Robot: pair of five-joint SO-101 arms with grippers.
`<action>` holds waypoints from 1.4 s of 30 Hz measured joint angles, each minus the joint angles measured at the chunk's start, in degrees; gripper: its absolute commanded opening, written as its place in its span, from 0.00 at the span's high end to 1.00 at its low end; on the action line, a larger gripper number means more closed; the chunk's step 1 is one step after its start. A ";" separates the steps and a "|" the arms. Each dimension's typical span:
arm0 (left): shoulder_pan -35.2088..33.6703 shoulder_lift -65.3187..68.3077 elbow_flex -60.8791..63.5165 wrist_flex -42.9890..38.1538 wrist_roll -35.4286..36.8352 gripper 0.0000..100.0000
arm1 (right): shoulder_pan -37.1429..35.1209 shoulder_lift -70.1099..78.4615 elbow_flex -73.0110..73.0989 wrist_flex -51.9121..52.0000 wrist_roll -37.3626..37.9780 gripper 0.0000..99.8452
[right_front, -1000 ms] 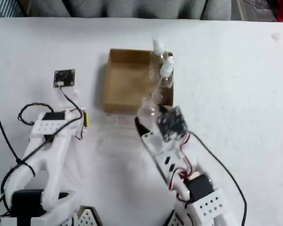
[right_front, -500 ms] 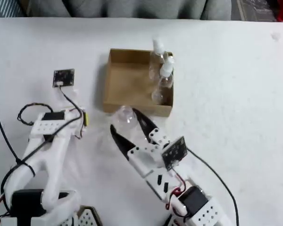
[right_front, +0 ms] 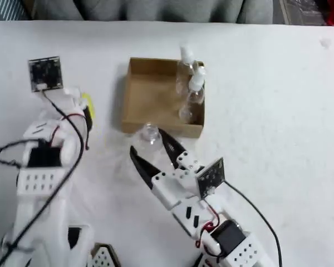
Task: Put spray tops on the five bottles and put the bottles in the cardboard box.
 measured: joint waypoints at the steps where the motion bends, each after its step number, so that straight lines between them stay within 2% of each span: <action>1: 0.53 -2.81 0.00 -1.23 0.79 0.98 | 0.00 0.00 0.00 0.00 0.00 0.98; 8: 4.31 -20.48 0.00 -14.95 4.84 0.98 | -0.09 0.00 0.00 0.53 0.00 0.98; 12: 8.70 -29.36 0.00 -18.11 4.40 0.98 | -0.09 0.00 0.00 2.99 2.81 0.98; 15: 13.63 -34.11 -1.05 -17.58 4.66 0.98 | -0.18 0.00 0.00 3.08 4.48 0.98; 20: 19.69 -34.29 -7.38 -9.41 4.75 0.98 | 0.00 0.00 0.00 3.08 4.92 0.98; 24: 20.22 -30.59 -10.73 -5.54 4.75 0.98 | -0.09 0.00 0.00 3.08 4.92 0.98; 33: 20.75 -24.00 -13.63 -5.54 4.75 0.98 | -4.84 0.00 0.00 5.89 4.92 0.98; 42: 20.75 -22.24 -13.54 -5.54 4.75 0.98 | -4.92 0.00 0.00 5.98 4.92 0.99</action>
